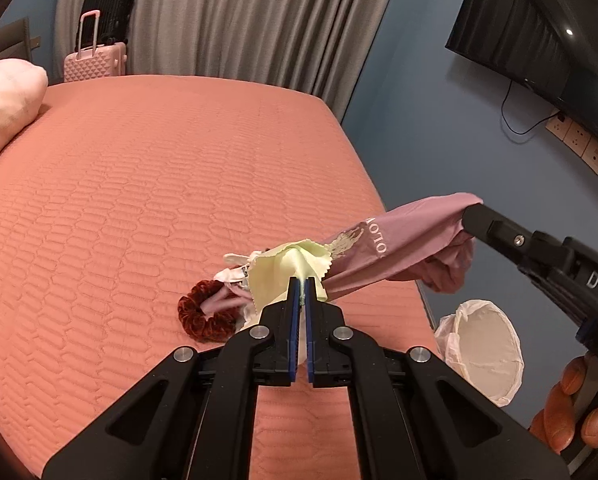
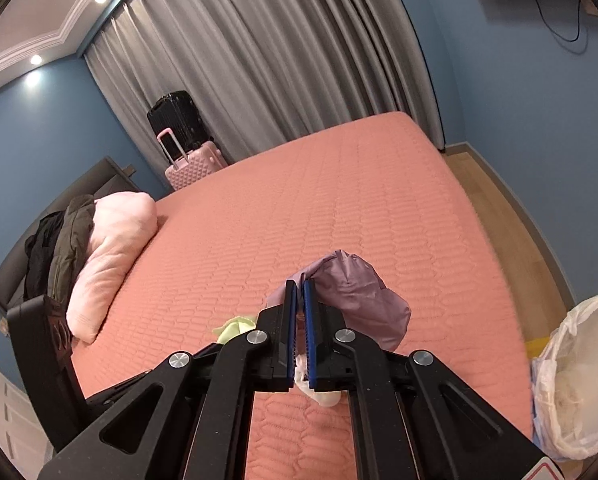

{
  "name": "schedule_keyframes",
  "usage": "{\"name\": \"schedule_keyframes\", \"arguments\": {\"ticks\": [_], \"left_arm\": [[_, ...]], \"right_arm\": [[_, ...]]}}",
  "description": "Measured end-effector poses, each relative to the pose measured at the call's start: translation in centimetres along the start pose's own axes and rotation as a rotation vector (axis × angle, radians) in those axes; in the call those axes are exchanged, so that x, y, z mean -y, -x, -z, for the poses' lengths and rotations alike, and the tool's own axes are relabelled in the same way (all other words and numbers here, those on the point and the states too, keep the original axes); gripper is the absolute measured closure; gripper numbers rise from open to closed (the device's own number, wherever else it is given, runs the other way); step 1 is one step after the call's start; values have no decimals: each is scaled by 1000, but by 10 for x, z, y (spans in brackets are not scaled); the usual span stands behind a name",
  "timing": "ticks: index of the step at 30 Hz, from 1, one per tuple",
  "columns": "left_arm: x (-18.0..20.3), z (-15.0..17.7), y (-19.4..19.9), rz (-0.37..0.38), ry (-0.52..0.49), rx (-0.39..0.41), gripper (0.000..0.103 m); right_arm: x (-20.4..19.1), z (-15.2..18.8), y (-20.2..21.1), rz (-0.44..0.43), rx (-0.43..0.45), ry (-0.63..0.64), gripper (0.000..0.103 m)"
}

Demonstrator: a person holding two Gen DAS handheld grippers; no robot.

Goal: Collect trash
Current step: 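Grasp the lilac cap with the right tool while the left tool holds the yellow cloth, lift toward bin, then open both tools over the white bin to drop the cloth and cap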

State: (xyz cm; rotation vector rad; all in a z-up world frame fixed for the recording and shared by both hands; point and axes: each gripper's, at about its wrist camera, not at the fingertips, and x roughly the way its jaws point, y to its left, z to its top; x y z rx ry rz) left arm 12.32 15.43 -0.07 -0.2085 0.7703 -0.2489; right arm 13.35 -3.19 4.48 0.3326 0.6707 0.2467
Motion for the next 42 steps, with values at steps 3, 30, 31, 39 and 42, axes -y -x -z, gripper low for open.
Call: {"name": "schedule_keyframes", "arguments": {"ticks": [3, 30, 31, 39, 42], "left_arm": [[20, 0, 5, 20, -28, 7, 100], [231, 29, 5, 232, -334, -23, 100], [237, 31, 3, 240, -343, -28, 100], [282, 38, -12, 309, -410, -72, 100], [294, 39, -19, 339, -419, -91, 99]], "right_arm": [[7, -13, 27, 12, 41, -1, 99], [153, -28, 194, 243, 255, -141, 99], [157, -27, 196, 251, 257, -146, 99], [197, -20, 210, 311, 257, -184, 99], [208, -20, 210, 327, 251, -193, 99]]}}
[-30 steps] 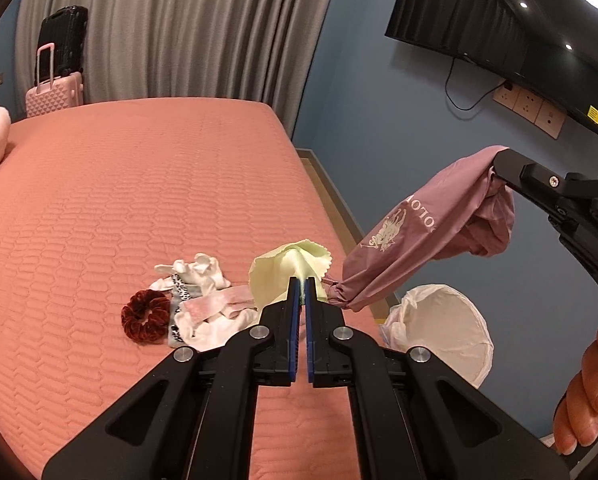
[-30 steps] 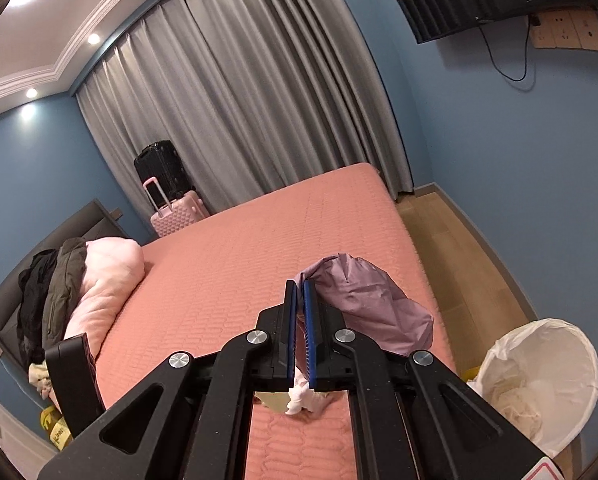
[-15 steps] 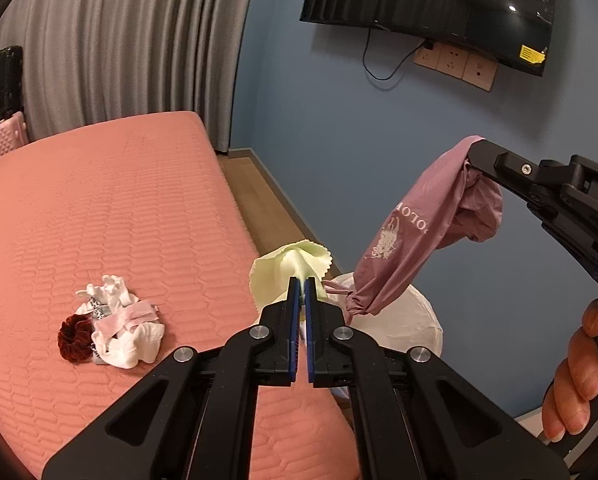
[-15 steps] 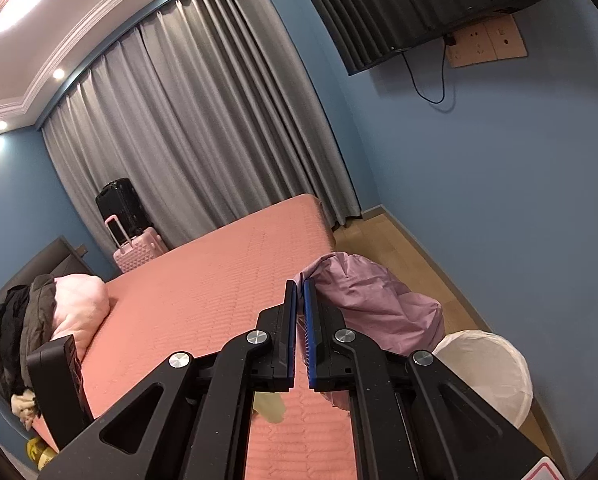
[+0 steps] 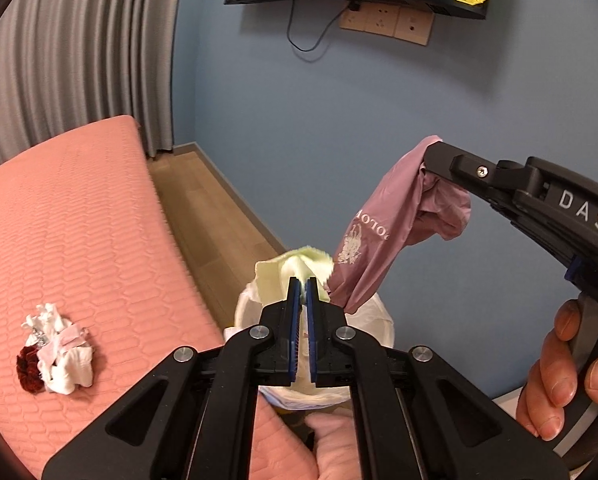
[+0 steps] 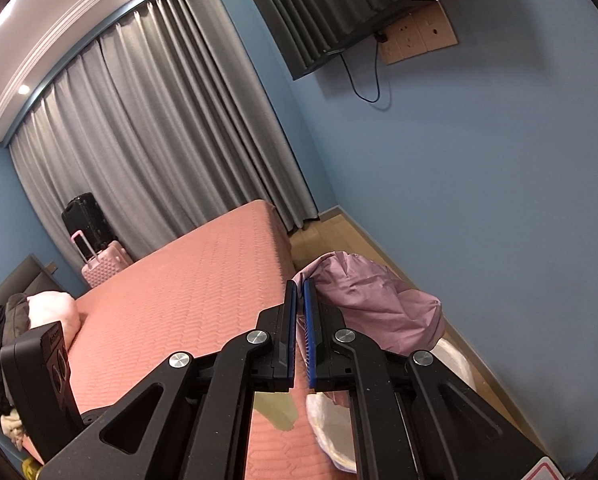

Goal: Collect trash
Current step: 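Open both tools over the white bin to drop the cloth and cap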

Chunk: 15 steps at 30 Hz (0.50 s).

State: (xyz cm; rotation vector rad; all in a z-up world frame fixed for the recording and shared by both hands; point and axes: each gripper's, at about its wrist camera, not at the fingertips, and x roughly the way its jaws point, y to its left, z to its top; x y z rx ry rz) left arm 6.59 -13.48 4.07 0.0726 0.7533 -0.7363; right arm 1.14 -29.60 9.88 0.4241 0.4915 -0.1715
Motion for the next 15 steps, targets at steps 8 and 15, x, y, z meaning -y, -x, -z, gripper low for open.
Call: {"name": "schedule_keyframes", "arguments": {"ticks": [8, 15], "left_arm": [[7, -6, -21, 7, 19, -32, 77], [-4, -5, -16, -42, 59, 6, 40]], "right_arm": [[9, 1, -8, 29, -13, 10, 93], [12, 8, -8, 33, -21, -3, 84]]}}
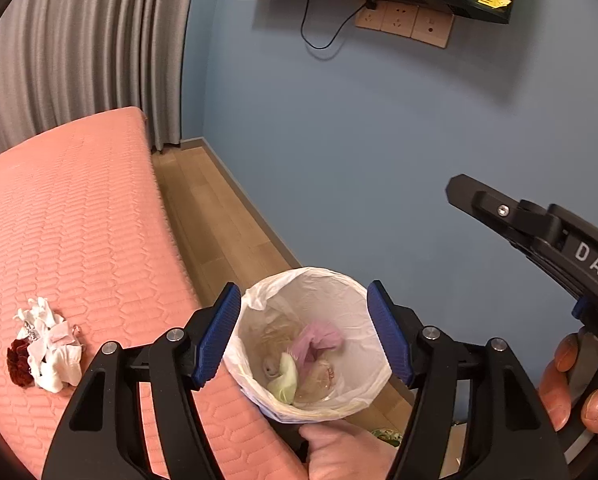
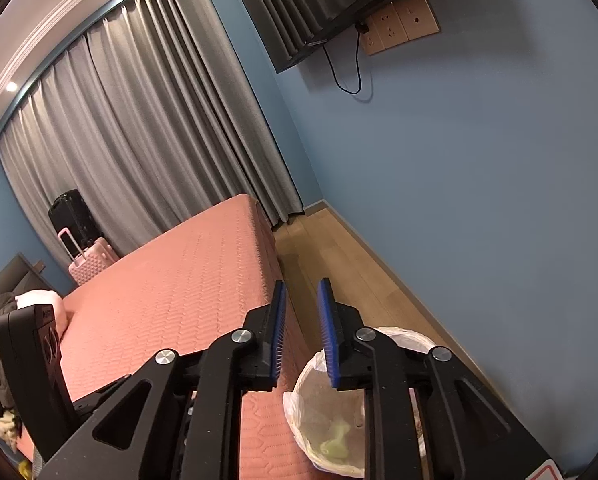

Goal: Collect trash
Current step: 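Open both tools over the white bin to drop the cloth and cap, then move both tools back to the pile and grasp the dark red scrunchie with the left tool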

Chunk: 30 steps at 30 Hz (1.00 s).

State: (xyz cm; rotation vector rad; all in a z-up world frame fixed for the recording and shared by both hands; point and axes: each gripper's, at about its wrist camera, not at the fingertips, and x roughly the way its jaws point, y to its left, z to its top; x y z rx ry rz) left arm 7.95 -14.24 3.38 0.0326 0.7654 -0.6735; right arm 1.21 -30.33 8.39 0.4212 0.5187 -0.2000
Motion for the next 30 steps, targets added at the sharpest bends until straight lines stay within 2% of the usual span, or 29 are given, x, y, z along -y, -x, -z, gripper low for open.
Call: {"name": "schedule_keyframes", "arguments": {"ticks": [12, 14, 30], "left_arm": [[-33, 12, 18, -37, 70, 25, 40], [-39, 14, 20, -45, 85, 27, 40], [-117, 40, 53, -152, 229, 55, 40]], "right_arm": [[-31, 23, -3, -28, -45, 55, 78], [-38, 29, -5, -35, -57, 64, 73], [-123, 83, -30, -141, -179, 169, 69]]}}
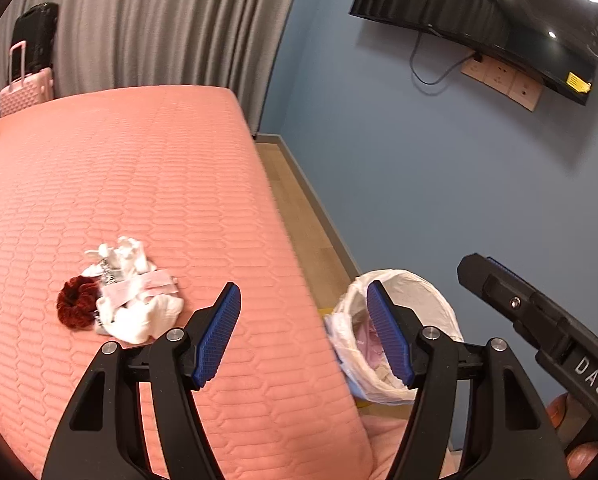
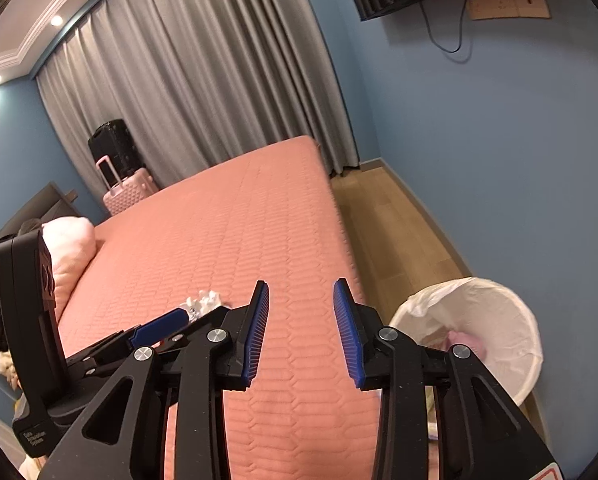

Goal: Collect trash
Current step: 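Move both tools back to the pile and grasp the dark red scrunchie with the left tool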

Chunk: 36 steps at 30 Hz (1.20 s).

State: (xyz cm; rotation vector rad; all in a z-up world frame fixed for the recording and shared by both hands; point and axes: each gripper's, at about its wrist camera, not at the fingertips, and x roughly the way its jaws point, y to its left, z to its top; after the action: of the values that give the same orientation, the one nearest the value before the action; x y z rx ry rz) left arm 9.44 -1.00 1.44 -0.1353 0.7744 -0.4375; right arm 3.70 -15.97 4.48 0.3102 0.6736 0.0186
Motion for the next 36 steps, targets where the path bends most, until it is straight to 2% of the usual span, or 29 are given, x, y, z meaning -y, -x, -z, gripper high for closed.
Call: {"name": "schedule_keyframes", "arguments": {"ticks": [18, 28, 36], "left_arm": [[-106, 24, 23, -112, 140, 5, 40], [-188, 44, 21, -211, 255, -44, 40], [-246, 53, 2, -264, 321, -97, 38]], "right_arm": [[-86, 29, -59, -88, -133, 97, 69], [-117, 56, -109, -112, -228, 128, 69], [-130, 75, -167, -102, -316, 121, 69]]}}
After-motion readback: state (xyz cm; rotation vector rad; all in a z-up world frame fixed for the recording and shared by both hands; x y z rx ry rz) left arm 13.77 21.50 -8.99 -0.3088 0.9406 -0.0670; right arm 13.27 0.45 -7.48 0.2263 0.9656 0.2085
